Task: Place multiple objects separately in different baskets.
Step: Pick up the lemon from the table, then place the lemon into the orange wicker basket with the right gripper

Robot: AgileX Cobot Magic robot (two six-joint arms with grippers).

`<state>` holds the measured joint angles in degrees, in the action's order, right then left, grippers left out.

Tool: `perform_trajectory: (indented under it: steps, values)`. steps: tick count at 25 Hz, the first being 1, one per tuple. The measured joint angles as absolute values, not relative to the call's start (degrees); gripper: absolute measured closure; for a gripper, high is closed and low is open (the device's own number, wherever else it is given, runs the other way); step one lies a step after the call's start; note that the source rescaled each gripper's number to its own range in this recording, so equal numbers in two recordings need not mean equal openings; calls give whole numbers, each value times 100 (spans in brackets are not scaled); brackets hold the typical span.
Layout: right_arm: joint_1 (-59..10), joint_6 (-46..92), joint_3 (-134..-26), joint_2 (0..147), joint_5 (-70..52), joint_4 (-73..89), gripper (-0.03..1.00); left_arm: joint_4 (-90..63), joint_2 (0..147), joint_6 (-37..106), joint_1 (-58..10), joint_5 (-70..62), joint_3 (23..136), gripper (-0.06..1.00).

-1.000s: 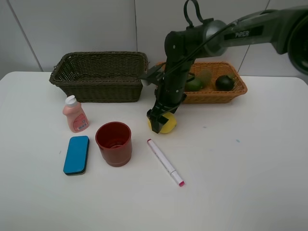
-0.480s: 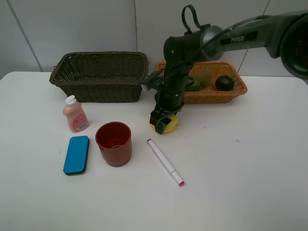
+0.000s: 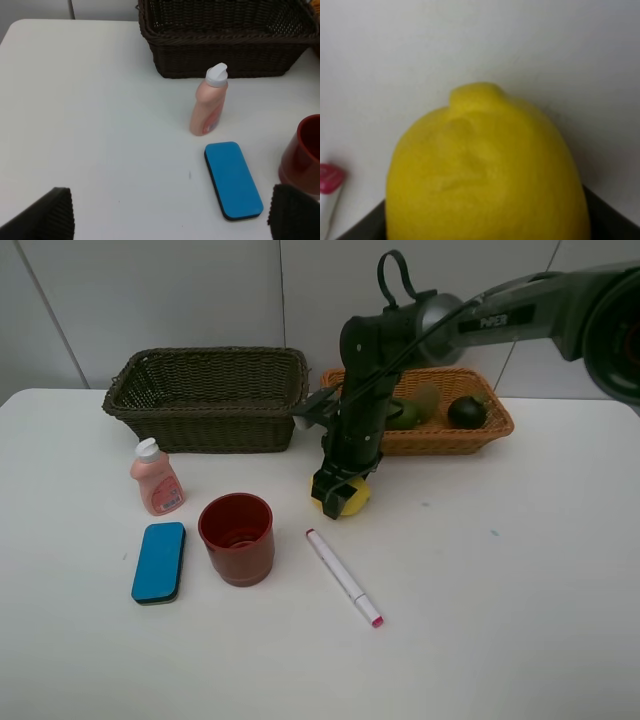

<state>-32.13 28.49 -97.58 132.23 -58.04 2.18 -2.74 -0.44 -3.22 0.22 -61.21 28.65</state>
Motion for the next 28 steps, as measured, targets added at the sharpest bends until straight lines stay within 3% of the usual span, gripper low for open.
perform_trajectory:
  steps: [28]
  values:
    - [-3213, 2821, -9758, 12225, -6362, 217, 39, -274, -44, -322, 22, -6121, 2865, -6]
